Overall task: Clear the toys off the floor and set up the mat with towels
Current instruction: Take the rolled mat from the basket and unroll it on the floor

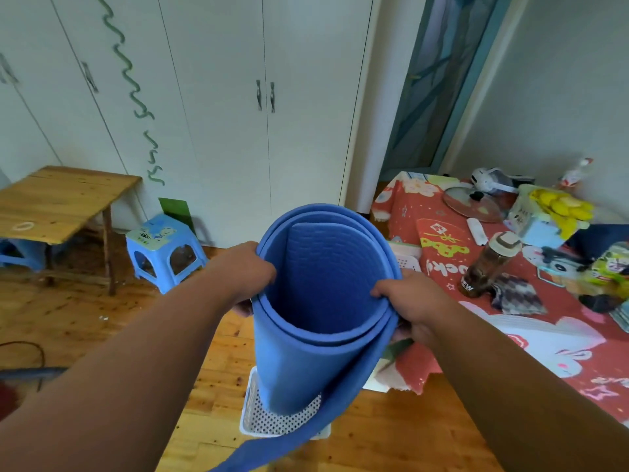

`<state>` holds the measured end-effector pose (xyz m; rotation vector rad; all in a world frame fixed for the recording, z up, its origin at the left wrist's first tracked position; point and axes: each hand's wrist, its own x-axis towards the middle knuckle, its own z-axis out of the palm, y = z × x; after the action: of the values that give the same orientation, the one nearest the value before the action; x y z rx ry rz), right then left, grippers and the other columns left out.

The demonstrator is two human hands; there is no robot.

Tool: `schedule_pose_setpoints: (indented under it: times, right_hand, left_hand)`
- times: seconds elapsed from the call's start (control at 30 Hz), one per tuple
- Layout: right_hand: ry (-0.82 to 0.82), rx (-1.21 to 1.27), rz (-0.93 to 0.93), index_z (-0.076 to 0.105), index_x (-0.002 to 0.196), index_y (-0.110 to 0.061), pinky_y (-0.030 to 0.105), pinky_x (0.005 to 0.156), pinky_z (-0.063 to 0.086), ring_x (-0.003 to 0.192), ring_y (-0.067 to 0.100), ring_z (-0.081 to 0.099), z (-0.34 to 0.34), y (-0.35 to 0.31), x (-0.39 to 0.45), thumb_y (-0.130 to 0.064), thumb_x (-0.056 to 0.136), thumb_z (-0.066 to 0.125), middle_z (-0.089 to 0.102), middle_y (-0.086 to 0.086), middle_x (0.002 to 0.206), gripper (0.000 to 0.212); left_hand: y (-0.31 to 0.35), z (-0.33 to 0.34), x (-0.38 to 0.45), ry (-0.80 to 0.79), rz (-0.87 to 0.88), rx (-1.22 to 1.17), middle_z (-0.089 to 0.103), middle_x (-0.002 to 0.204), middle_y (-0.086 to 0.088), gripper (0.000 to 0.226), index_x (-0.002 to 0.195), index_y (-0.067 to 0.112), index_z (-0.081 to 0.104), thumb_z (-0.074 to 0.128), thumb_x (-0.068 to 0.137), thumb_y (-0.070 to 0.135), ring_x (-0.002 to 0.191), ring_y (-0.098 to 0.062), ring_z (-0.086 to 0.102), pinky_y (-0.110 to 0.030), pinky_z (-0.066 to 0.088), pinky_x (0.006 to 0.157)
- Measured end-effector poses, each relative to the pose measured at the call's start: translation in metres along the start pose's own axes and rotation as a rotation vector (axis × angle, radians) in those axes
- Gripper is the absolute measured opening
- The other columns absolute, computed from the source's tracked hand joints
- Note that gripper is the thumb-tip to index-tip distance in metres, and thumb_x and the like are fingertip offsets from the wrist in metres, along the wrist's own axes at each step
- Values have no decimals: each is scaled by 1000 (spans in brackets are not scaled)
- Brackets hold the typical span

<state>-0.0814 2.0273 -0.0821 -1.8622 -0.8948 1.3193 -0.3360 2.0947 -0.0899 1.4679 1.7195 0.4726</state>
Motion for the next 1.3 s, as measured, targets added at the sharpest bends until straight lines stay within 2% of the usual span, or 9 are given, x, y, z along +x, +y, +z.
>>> schedule_pose_setpoints:
  times: [0.13, 0.33, 0.57, 0.73, 0.83, 0.93, 1.03, 1.2, 1.3]
  right_hand:
    - [-31, 3, -59, 56, 103, -11, 39, 45, 54, 42, 27, 64, -30, 24, -36, -7, 81, 63, 63, 21, 78, 23]
    - [-12, -17, -93, 57, 103, -12, 38, 47, 54, 42, 26, 65, -84, 75, -100, -9, 80, 65, 64, 22, 80, 25]
    - [41, -26, -79, 59, 100, -13, 36, 43, 53, 40, 25, 64, -123, 143, -192, -11, 80, 64, 65, 20, 76, 21]
    - [144, -57, -46, 62, 100, -17, 39, 48, 56, 60, 35, 69, -147, 216, -266, -18, 73, 65, 68, 22, 83, 27]
    - [208, -111, -26, 62, 99, -19, 39, 48, 56, 65, 37, 69, -164, 256, -304, -18, 73, 64, 68, 20, 84, 26]
    - [274, -129, -16, 62, 95, -22, 34, 44, 54, 63, 36, 68, -188, 293, -348, -14, 75, 61, 68, 20, 82, 22]
    - [316, -184, -47, 60, 89, -25, 32, 41, 52, 57, 33, 67, -217, 320, -378, -11, 76, 57, 67, 18, 78, 19]
    - [343, -298, -87, 58, 85, -34, 30, 40, 51, 55, 29, 67, -283, 374, -420, -13, 76, 54, 67, 13, 72, 23]
    - [348, -428, -87, 56, 86, -36, 25, 36, 48, 55, 23, 66, -326, 413, -437, -18, 77, 54, 66, 6, 72, 21]
  left_hand:
    - [5, 21, -55, 51, 12, -21, 67, 75, -19, 22, 88, 27, 53, 56, 68, 19, 44, -30, 67, -37, 55, 42]
    - [11, 69, -150, 59, 23, 6, 67, 78, -17, 22, 90, 29, 51, 55, 69, 24, 45, -29, 68, -42, 58, 46]
    - [1, 116, -249, 15, 65, -18, 68, 74, -16, 23, 96, 26, 55, 55, 75, 18, 44, -26, 67, -32, 53, 41]
    - [-24, 159, -318, -97, 100, 17, 69, 73, -7, 27, 86, 40, 53, 51, 65, 24, 46, -24, 68, -32, 55, 42]
    - [-42, 193, -360, -126, 105, 5, 69, 74, -4, 28, 86, 40, 53, 50, 63, 25, 46, -23, 68, -32, 55, 40]
    - [-51, 232, -406, -183, 93, -41, 69, 81, -7, 37, 100, 35, 52, 51, 64, 25, 49, -27, 69, -41, 59, 45]
    - [-53, 270, -440, -210, 90, -73, 69, 83, -10, 38, 103, 30, 51, 50, 66, 25, 54, -32, 70, -47, 59, 48]
    - [-51, 358, -500, -254, 63, -195, 69, 83, -11, 36, 103, 35, 51, 51, 70, 21, 55, -30, 70, -42, 58, 44]
    - [-50, 418, -533, -262, 20, -284, 69, 84, -7, 32, 95, 42, 53, 53, 76, 17, 58, -26, 71, -39, 58, 44]
